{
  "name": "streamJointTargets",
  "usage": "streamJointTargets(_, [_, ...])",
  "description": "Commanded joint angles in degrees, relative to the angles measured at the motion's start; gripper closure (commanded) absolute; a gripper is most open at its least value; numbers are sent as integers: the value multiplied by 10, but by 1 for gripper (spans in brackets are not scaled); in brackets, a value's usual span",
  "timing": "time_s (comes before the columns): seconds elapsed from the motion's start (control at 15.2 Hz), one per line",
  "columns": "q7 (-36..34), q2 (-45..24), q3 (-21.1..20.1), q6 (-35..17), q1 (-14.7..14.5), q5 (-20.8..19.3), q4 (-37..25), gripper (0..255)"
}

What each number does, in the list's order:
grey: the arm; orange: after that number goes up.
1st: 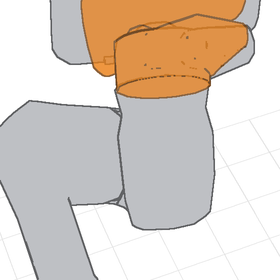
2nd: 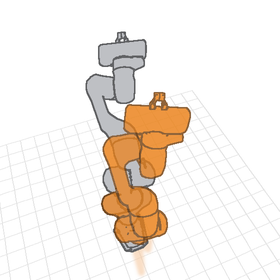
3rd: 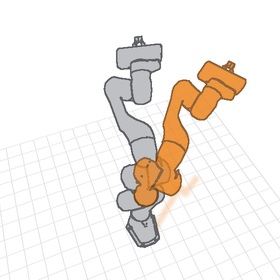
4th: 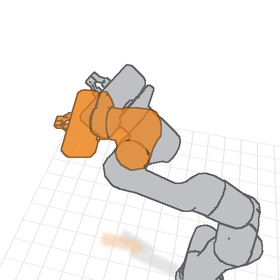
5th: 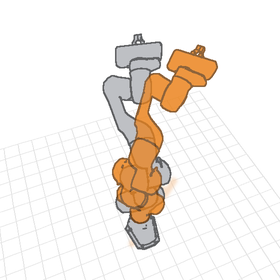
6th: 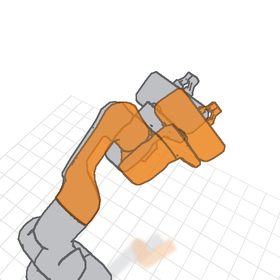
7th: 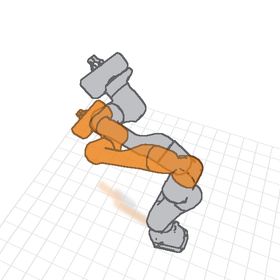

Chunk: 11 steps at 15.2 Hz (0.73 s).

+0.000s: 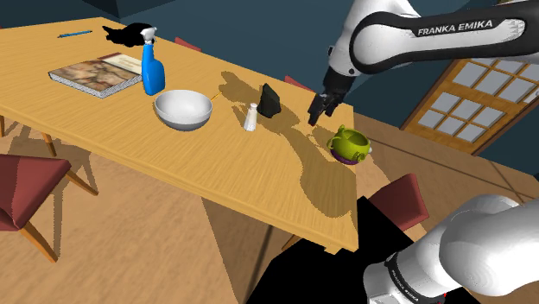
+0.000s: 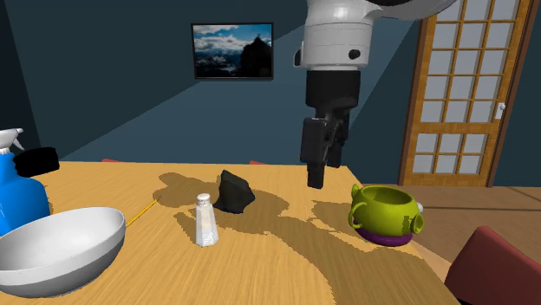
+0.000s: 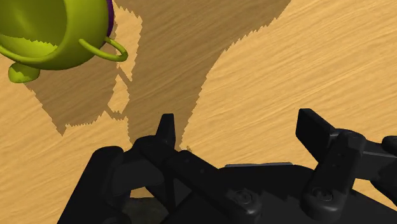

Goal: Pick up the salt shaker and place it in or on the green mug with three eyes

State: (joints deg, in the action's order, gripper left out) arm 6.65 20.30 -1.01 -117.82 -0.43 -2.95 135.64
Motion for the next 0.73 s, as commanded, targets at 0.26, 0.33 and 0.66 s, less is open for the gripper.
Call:
streamJointTargets(0.26, [1, -123, -5, -89, -8, 9, -66, 0])
streamJointTargets(0.33, [2, -143, -6, -101, -10, 10, -79, 0])
streamJointTargets(0.66, [5, -242, -12, -150, -15, 16, -155, 0])
